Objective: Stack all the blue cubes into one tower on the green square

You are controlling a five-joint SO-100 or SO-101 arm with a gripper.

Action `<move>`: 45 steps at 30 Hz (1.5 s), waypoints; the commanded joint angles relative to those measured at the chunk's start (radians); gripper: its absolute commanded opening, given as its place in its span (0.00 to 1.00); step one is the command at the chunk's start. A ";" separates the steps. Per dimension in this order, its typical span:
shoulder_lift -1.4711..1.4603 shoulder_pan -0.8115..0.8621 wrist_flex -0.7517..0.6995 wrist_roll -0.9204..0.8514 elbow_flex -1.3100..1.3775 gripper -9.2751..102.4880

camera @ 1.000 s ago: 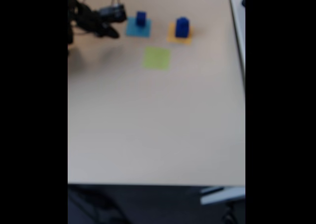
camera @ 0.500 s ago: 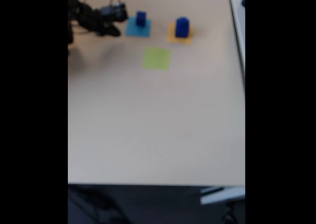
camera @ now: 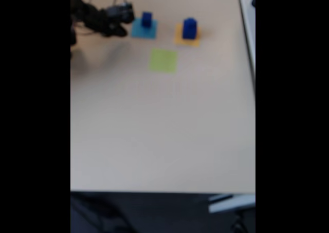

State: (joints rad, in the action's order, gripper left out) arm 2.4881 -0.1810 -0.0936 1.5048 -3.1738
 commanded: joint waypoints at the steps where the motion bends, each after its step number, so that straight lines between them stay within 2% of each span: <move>1: 0.017 -0.012 0.021 0.011 0.002 0.08; 11: 0.166 -0.055 0.002 0.160 -0.003 0.08; 15: 0.066 -0.130 0.026 0.265 0.000 0.08; 18: -0.017 -0.150 0.080 0.279 0.002 0.08; 31: -0.060 -0.273 0.069 0.488 0.002 0.08; 39: -0.077 -0.285 0.114 0.515 0.003 0.08; 45: -0.097 -0.230 0.207 0.437 0.003 0.08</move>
State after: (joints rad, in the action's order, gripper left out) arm 2.4099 -0.4310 0.0537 1.9742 -3.1738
